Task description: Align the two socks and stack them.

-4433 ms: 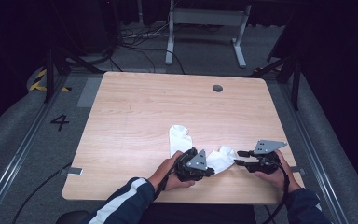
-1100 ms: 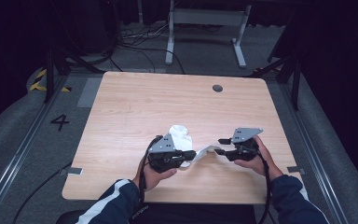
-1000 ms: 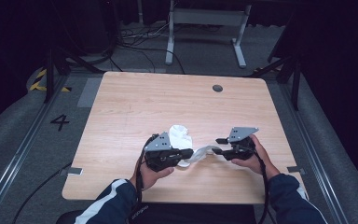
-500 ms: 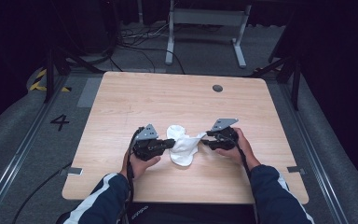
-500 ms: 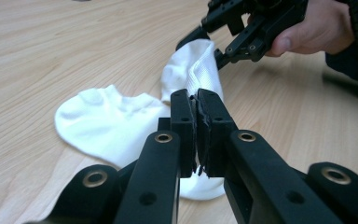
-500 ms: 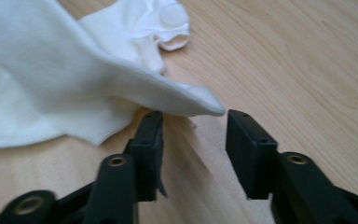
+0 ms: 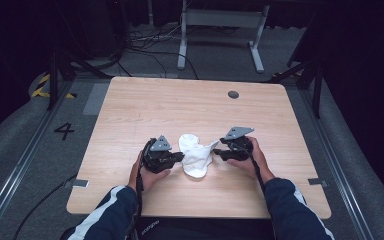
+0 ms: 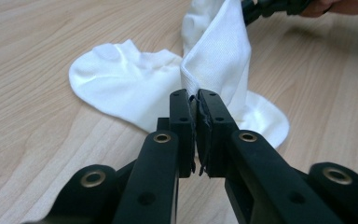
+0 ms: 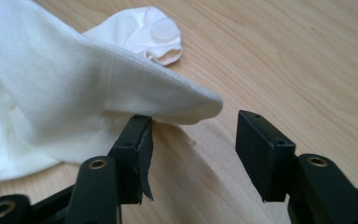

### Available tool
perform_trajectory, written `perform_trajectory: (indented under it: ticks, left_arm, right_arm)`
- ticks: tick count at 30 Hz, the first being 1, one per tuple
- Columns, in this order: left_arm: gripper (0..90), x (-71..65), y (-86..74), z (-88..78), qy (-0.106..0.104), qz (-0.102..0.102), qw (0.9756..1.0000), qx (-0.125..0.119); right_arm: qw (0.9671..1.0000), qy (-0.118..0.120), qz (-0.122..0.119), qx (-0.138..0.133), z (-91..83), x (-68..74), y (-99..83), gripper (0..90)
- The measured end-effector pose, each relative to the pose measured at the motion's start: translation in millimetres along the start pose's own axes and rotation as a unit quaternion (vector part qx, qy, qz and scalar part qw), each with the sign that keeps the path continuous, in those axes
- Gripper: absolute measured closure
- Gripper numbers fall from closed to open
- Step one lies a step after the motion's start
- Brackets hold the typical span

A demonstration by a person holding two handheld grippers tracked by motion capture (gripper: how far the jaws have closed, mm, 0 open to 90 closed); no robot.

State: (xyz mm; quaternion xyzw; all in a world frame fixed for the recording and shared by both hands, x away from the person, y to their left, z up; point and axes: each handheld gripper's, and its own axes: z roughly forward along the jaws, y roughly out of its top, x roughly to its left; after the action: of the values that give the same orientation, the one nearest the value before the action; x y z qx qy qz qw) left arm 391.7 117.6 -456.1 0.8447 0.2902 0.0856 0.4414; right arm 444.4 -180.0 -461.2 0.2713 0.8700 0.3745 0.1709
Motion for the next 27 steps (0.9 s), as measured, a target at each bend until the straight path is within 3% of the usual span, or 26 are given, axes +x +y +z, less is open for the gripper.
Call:
perform_trajectory:
  ticks: [2, 4, 7, 11, 14, 18, 21, 25, 27]
  left_arm:
    - [84.8, 1.0, -0.6, 0.0, 0.012, 0.009, 0.9999, 0.009]
    - [84.6, 1.5, -1.7, -1.0, 0.012, 0.004, 0.9998, 0.013]
    - [84.2, 3.5, -4.2, -2.6, 0.018, 0.010, 0.9995, 0.022]
    - [83.1, 2.2, -9.3, -1.2, 0.007, 0.005, 0.9993, 0.037]
    - [84.0, -0.6, -10.3, -0.4, 0.000, 0.016, 0.9989, 0.043]
    - [85.1, -2.3, -13.5, -1.8, 0.002, 0.017, 0.9985, 0.052]
    - [85.7, -1.8, -16.6, -4.6, 0.004, 0.010, 0.9986, 0.052]
    - [86.1, -2.6, -20.7, -7.6, 0.006, 0.009, 0.9984, 0.056]
    - [86.4, -3.9, -22.8, -9.5, 0.003, 0.006, 0.9984, 0.056]
  right_arm:
    - [0.9999, -0.014, 0.002, 0.002, 3.1, 0.0, 2.0, 47.2]
    - [0.9997, -0.020, 0.010, 0.003, 6.0, 0.7, 3.5, 47.1]
    - [0.9998, -0.017, 0.005, 0.005, 6.1, 3.9, 4.9, 48.6]
    - [1.0000, -0.003, 0.007, -0.003, 3.5, 9.2, 8.0, 48.5]
    - [1.0000, 0.000, 0.000, -0.004, 4.4, 12.5, 10.0, 47.2]
    - [1.0000, 0.001, 0.004, -0.009, 6.0, 12.9, 12.4, 47.4]
    - [0.9998, 0.006, 0.006, -0.016, 7.1, 11.1, 15.6, 50.4]
    - [0.9997, 0.016, -0.007, -0.016, 10.0, 11.6, 21.2, 69.4]
    - [0.9996, 0.018, -0.020, -0.010, 12.9, 13.6, 24.2, 73.9]
